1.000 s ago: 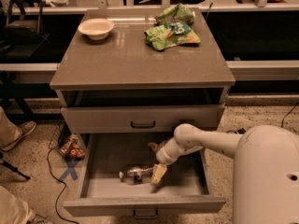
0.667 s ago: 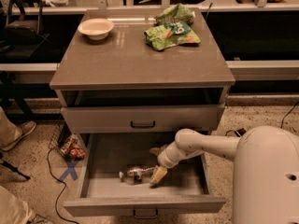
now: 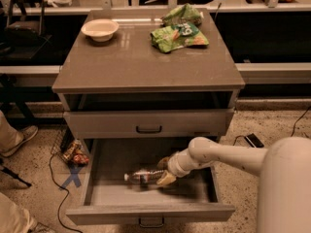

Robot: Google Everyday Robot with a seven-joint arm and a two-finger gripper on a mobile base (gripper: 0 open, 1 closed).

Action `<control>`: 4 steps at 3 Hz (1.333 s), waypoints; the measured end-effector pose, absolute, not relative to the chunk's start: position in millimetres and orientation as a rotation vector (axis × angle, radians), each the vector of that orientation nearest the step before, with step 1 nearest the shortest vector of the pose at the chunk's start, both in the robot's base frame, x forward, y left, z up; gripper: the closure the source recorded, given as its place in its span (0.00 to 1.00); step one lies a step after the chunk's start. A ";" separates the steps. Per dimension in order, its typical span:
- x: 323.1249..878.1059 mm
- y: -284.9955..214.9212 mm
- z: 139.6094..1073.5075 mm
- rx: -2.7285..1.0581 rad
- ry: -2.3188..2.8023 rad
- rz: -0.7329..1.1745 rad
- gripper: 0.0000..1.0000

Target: Pick water bottle from middle drawer and place on counter

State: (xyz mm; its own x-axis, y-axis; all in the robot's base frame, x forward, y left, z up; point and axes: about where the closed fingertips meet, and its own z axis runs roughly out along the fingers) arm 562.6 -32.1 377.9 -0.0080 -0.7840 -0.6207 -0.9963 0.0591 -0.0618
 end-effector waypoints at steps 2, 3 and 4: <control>531.9 -105.2 470.9 -1.694 1.747 0.560 1.00; 525.2 -148.5 567.5 -1.708 1.696 0.432 1.00; 527.3 -162.4 637.7 -1.732 1.666 0.349 1.00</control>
Offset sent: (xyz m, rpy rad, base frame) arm -0.0443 -0.1452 0.1999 0.1210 -0.1912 -0.0182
